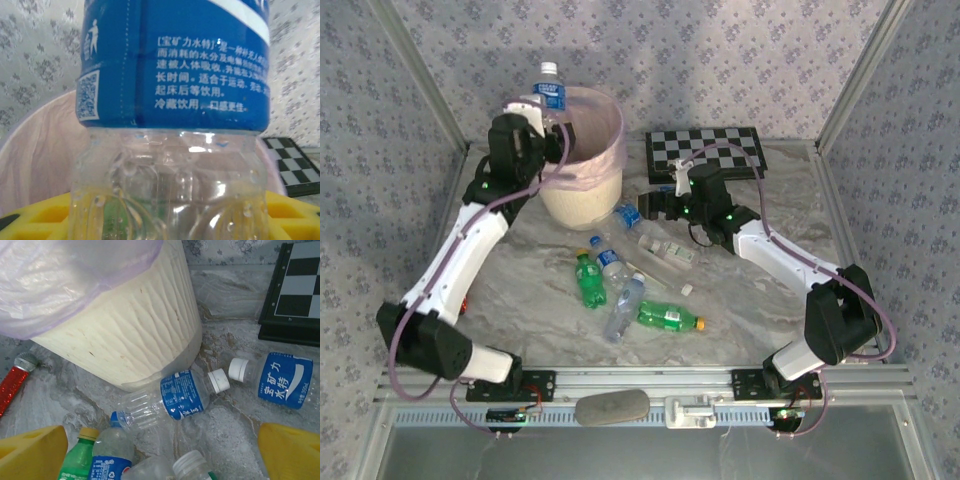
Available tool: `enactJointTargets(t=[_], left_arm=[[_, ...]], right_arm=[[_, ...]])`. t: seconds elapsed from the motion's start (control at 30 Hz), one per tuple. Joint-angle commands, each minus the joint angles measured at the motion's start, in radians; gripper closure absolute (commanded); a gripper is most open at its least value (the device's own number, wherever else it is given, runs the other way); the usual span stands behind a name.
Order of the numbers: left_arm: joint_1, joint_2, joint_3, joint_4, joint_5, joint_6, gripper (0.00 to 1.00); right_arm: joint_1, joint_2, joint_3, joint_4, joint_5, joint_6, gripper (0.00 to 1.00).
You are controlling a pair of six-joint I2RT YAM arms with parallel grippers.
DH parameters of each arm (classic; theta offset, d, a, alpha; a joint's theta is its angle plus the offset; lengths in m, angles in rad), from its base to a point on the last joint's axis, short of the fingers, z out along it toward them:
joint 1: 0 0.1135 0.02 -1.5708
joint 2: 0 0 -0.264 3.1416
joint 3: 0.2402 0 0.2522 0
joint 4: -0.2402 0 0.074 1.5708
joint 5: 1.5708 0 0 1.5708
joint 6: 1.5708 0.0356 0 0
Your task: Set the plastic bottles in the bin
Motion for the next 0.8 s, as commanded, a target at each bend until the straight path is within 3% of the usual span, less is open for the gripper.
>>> enactJointTargets(t=[0.0,0.23,0.47,0.77], left_arm=[[0.038,0.075,0.118,-0.138,0.07,0.007,0.51],[0.07,0.209,0.243,-0.28,0.113,0.002,0.5],[0.071,0.26,0.27,-0.309,0.123,-0.01,0.46],[0.071,0.259,0.285,-0.313,0.122,-0.029,0.19]], right_arm=[[0.002,-0.041,-0.021,-0.005,0.029,-0.002,0.01],[-0.002,-0.049,-0.035,-0.008,0.045,-0.006,0.01],[-0.004,-0.055,-0.039,-0.015,0.052,-0.013,0.01],[-0.011,-0.083,-0.061,-0.022,0.069,-0.016,0.01]])
